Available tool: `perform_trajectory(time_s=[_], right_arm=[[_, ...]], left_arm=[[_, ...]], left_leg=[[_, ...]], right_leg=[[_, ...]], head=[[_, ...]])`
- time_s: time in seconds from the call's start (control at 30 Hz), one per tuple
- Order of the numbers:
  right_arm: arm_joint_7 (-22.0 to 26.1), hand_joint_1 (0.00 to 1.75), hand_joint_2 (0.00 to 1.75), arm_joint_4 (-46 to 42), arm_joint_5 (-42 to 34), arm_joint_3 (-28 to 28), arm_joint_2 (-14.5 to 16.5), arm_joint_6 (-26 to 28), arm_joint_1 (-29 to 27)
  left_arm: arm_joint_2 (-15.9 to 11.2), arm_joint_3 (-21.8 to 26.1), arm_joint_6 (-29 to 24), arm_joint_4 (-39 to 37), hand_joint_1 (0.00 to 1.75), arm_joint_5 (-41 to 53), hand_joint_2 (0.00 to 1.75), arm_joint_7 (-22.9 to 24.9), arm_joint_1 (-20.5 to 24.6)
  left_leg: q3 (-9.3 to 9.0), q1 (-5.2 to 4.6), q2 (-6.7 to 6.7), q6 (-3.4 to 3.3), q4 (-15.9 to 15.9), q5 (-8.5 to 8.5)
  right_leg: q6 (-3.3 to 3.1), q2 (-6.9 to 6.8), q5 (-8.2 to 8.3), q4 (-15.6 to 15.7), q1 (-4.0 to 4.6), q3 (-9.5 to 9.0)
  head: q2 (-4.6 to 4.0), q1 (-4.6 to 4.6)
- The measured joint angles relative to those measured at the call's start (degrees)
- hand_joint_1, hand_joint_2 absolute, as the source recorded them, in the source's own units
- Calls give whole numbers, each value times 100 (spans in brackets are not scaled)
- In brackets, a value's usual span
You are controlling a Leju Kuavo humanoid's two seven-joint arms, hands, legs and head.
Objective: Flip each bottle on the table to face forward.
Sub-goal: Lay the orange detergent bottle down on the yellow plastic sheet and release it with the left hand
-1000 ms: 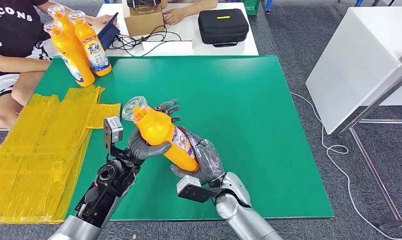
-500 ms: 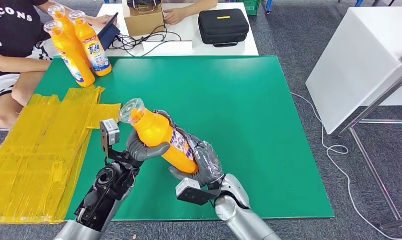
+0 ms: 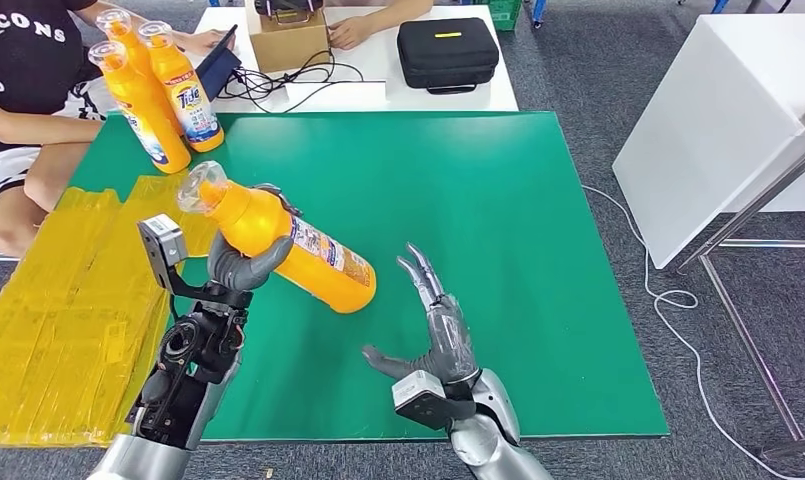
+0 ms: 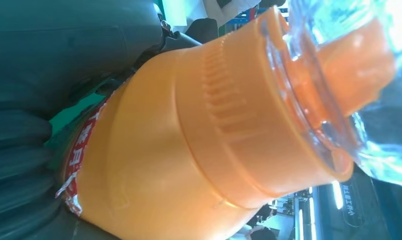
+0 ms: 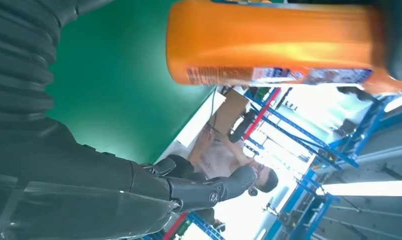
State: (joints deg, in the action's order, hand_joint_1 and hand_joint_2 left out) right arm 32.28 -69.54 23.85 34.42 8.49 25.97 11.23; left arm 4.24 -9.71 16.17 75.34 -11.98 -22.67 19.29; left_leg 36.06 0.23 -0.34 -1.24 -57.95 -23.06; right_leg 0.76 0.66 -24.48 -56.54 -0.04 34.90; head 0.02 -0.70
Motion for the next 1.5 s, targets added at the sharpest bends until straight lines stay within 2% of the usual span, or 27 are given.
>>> perform_trajectory(time_s=[0.53, 0.67, 0.8, 0.9, 1.03, 1.13, 1.27, 1.33, 1.5], right_arm=[[2, 0, 175, -307, -19, -57, -107, 0, -124], [-3, 0, 175, -509, -139, -134, -132, 8, -219], [-86, 0, 0, -1028, -337, -298, -215, -29, -387], [-135, 0, 0, -1462, -485, -436, -291, -85, -534], [-109, 0, 175, -2055, -711, -725, -382, -271, -828], [-52, 0, 175, -2383, -996, -1001, -406, -556, -1023], [49, 0, 175, -2634, -1257, -1337, -412, -865, -1196], [107, 0, 175, -2698, -1344, -1476, -418, -981, -1284], [140, 0, 175, -2806, -1462, -1709, -431, -1109, -1461]], left_arm=[[-7, 108, -13, 9, 175, 18, 175, -3, 4], [-27, 133, -329, 11, 175, 332, 175, -48, 39], [-116, 271, -956, 13, 175, 918, 175, -58, 176], [-208, 387, -1688, 71, 175, 1890, 175, -19, 233], [-423, 440, -2826, 135, 175, 4467, 175, 291, 285], [-624, 404, -3270, 52, 175, 6713, 175, 737, 460], [-972, 89, -3307, -627, 175, 9544, 175, 1461, 999], [-1152, -126, -3488, -1293, 175, 10159, 175, 1537, 1338], [-1442, -402, -3646, -2456, 175, 10204, 175, 1473, 1889]], left_leg=[[-1, -1, 2, 0, 0, 1], [0, 0, 0, 0, 0, 1], [0, 0, 1, 0, 0, 1], [-1, 0, 1, 0, 0, 1], [0, 0, -1, 0, 0, 1], [0, -1, 0, 0, 0, 0], [-2, 0, -3, 0, 0, 2], [-3, 0, 4, 1, 0, 4], [-6, 0, 15, 1, 0, 5]], right_leg=[[1, 0, 1, 0, -1, -1], [1, 0, 1, 0, 0, -1], [1, 0, 1, 0, 0, -1], [1, 0, 2, 0, 0, -1], [1, 0, 1, 0, 0, 0], [1, 0, 1, 1, -1, 1], [0, -1, 2, 2, -1, 0], [-1, 3, 7, 1, 0, 0], [-10, 12, 16, -1, 0, 3]], head=[[0, 0], [0, 0], [0, -1], [0, 0], [0, 0], [0, -1], [0, 1], [0, 0], [0, -1]])
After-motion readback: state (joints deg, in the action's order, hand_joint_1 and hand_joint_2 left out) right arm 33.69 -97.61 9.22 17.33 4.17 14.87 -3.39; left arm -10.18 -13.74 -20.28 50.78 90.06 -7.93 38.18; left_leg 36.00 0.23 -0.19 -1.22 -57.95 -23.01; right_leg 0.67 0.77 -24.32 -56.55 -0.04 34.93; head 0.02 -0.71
